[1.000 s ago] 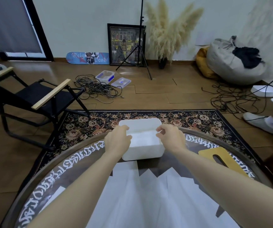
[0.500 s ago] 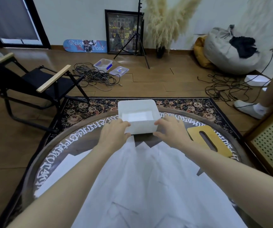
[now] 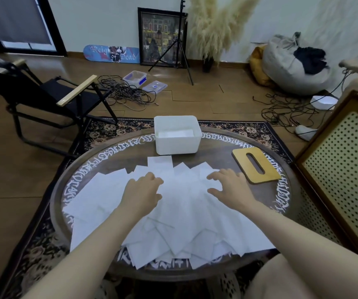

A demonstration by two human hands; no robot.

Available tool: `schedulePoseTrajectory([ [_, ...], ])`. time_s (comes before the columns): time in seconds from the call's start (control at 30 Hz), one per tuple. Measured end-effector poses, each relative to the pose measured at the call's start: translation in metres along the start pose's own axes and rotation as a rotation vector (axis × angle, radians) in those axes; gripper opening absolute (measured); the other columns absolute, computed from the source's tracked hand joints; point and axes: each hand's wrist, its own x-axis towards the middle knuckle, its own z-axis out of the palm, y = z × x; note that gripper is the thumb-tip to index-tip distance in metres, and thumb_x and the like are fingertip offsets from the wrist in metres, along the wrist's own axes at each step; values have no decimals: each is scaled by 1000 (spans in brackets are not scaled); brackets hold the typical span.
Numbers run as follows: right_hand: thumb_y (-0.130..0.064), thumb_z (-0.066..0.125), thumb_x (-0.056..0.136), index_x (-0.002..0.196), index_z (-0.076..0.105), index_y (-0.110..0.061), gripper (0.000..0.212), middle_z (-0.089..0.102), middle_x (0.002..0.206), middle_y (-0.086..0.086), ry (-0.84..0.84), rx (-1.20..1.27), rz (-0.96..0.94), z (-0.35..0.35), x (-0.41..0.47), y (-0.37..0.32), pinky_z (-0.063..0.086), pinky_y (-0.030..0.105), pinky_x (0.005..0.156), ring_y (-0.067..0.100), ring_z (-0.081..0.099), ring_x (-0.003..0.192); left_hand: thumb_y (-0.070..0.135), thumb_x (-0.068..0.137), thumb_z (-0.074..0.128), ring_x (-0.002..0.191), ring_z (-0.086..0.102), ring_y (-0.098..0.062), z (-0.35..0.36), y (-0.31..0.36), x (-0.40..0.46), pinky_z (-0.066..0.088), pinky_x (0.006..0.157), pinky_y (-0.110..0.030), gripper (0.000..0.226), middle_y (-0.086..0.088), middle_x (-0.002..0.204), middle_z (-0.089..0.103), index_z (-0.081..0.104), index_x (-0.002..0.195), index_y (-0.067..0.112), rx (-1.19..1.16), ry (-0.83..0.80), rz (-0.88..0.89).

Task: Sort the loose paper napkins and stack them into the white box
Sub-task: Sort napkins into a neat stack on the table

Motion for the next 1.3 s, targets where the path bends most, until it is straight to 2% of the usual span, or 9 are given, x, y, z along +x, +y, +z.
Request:
schedulePoseTrajectory([
  [0.2,-48,55,90,127,51,-33,40,56,120,-10,-91,-40,31,8,-35,4,28,33,95,13,44,122,35,98,46,116,52,-20,6,16,-24,35,91,-33,42,2,135,44,42,138,25,25,-22,33],
  [0.43,-64,62,75,136,38,-23,77,41,131,-1,-312,-188,-46,29,-63,-3,27,39,98,22,38,122,33,98,46,114,53,-21,14,43,-36,35,91,-34,40,1,132,46,44,136,23,32,-37,106],
  [0.57,-56,55,86,138,37,-24,63,40,135,-1,-256,-204,-57,33,-66,2,27,37,98,22,39,123,32,98,46,111,54,-21,23,50,-40,35,88,-34,37,0,130,47,46,134,22,24,-72,116],
  [0.7,-50,54,90,131,49,-27,47,50,130,-6,-268,1,49,24,-67,6,26,35,99,16,43,124,32,98,44,116,51,-19,31,53,-42,33,92,-32,42,3,136,44,41,139,25,-38,-119,124],
  [0.8,-34,54,94,95,62,-19,17,63,100,-2,-192,160,132,15,-66,11,33,34,84,21,56,102,34,98,46,123,47,-16,33,57,-41,33,98,-31,45,6,140,42,38,142,28,-160,-152,122],
  [0.9,-20,56,92,64,31,-16,38,35,61,1,-127,420,214,10,-63,16,23,32,60,20,39,61,39,95,50,123,46,-13,33,64,-37,37,97,-28,49,8,139,42,37,142,29,-323,-128,111],
  [0.97,-16,57,92,62,31,-17,40,28,58,-4,-117,665,224,6,-63,17,23,30,58,11,30,56,42,93,54,124,44,-11,32,69,-34,38,98,-27,55,9,140,41,35,143,30,-442,-88,112],
  [1.13,-13,56,96,97,67,-1,17,68,86,5,-237,1143,159,-5,-60,10,49,27,68,14,63,77,48,83,67,128,39,-6,30,79,-22,35,106,-32,63,16,139,42,42,139,32,-692,-14,107],
  [1.3,-13,60,93,101,67,1,18,71,88,6,-245,1260,162,-5,-53,5,52,27,68,17,66,78,55,70,65,89,63,-12,26,78,-20,51,83,-40,38,6,89,68,70,90,24,-930,-65,13],
])
